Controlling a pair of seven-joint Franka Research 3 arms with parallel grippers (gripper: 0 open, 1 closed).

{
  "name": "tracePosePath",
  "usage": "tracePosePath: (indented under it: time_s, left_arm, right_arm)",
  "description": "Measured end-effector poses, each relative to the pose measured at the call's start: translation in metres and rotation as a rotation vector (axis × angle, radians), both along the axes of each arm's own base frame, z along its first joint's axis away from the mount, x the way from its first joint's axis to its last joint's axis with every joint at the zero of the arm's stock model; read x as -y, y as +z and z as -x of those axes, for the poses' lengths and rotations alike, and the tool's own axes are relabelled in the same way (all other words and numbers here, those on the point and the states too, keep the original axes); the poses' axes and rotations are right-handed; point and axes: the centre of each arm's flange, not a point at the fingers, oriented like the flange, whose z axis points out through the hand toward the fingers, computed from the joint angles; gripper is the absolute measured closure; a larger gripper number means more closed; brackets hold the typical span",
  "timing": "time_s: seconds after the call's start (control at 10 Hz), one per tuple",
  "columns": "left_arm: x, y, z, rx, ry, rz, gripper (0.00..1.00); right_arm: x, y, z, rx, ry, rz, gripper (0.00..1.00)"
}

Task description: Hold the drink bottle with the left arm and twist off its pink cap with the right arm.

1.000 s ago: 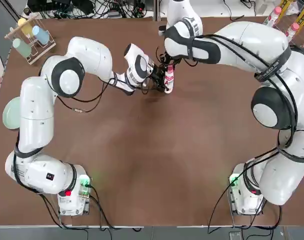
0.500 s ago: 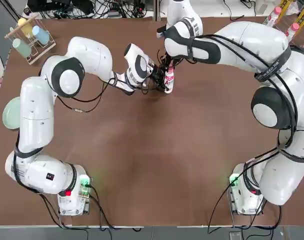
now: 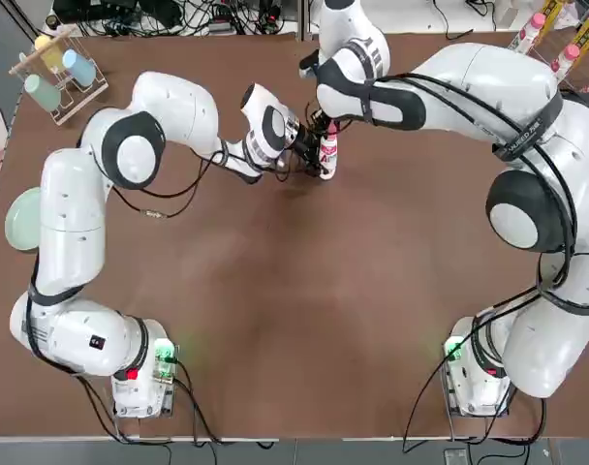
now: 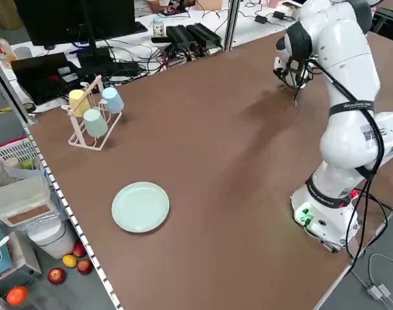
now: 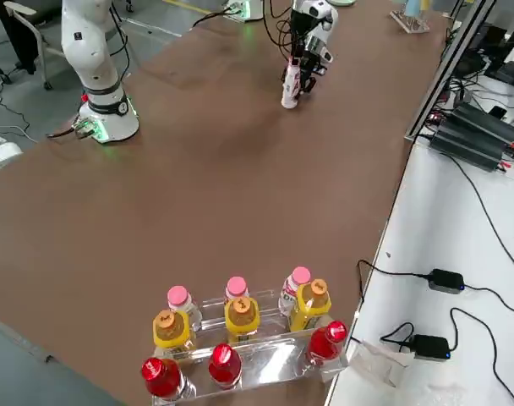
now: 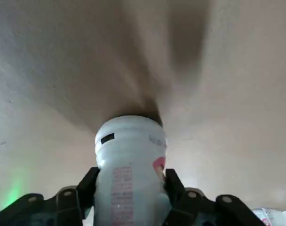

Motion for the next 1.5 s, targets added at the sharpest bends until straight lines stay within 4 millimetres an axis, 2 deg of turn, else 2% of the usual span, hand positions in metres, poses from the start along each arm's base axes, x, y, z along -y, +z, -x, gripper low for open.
tracePosePath:
  time_s: [0.4, 1.5]
  left_arm:
    - [0.0000, -0.0001, -0.0003, 0.000, 0.000, 0.000, 0.37]
    - [-0.0011, 0.0001, -0.0018, -0.003, 0.007, 0.000, 0.37]
  right_arm:
    - [-0.0007, -0.0001, 0.0001, 0.002, 0.022, -0.002, 0.57]
    - [-0.0026, 0.0005, -0.0008, 0.016, 0.225, -0.011, 0.57]
